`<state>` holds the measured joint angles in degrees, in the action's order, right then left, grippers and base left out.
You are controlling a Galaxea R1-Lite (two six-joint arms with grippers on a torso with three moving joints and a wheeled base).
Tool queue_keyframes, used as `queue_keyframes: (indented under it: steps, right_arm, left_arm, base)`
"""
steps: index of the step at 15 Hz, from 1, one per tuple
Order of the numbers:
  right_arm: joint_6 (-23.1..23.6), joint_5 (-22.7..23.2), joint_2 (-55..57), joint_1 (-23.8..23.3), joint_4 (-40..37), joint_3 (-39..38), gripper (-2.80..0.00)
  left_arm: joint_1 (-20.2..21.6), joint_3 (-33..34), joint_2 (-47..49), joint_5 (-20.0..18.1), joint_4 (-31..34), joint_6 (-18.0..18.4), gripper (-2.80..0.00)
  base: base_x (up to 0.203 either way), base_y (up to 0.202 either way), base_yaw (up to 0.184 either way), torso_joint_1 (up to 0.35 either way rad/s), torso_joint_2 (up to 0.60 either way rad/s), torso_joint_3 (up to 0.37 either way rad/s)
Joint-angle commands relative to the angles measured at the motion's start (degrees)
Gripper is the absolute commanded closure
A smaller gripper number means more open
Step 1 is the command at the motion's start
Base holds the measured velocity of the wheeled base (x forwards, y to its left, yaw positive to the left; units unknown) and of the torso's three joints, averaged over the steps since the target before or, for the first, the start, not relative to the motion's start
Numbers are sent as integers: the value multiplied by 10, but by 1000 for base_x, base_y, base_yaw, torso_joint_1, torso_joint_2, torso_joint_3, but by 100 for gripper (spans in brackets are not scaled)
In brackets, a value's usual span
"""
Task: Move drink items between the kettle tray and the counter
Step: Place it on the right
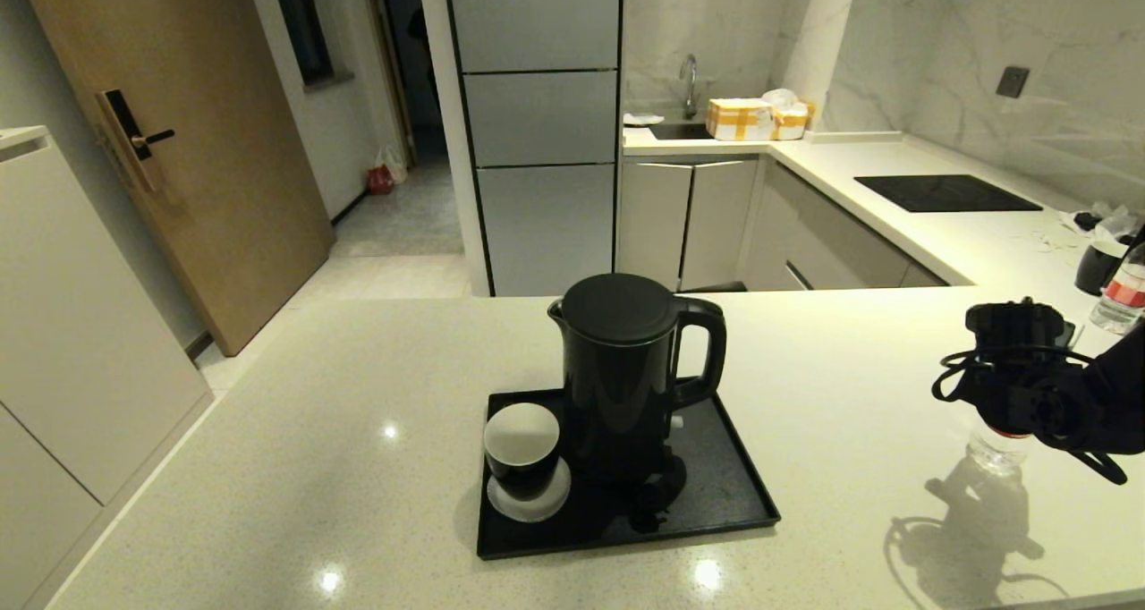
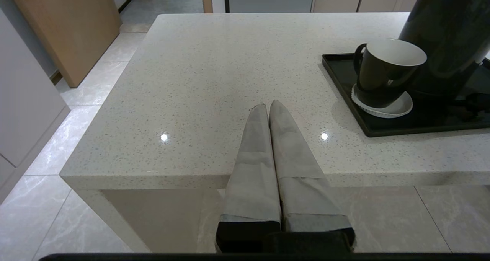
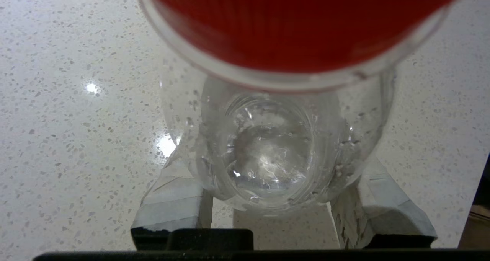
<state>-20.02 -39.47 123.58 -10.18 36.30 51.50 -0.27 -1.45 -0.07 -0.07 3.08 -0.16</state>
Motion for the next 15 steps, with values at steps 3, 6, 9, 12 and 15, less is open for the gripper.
queue_keyframes:
  steps: [3, 6, 9, 12, 15]
  right_arm:
    - [2, -3, -12, -6, -1, -2, 0]
    - [2, -3, -13, -8, 0, 0, -280]
    - [2, -2, -16, -11, 0, 0, -280]
    - [0, -2, -17, -13, 2, -5, -280]
    - [1, -2, -21, -13, -1, -7, -280]
  left_arm:
    - [0, 0, 0, 0, 0, 0, 0]
    - [0, 0, 0, 0, 1, 0, 0]
    - [0, 0, 0, 0, 0, 0, 0]
    - [0, 0, 0, 0, 0, 0, 0]
    - [0, 0, 0, 0, 0, 0, 0]
  base:
    - [0, 0, 0, 0, 0, 0]
    - [0, 0, 0, 0, 0, 0]
    - [0, 0, 0, 0, 0, 0]
    - [0, 0, 0, 0, 0, 0]
    - [0, 0, 0, 0, 0, 0]
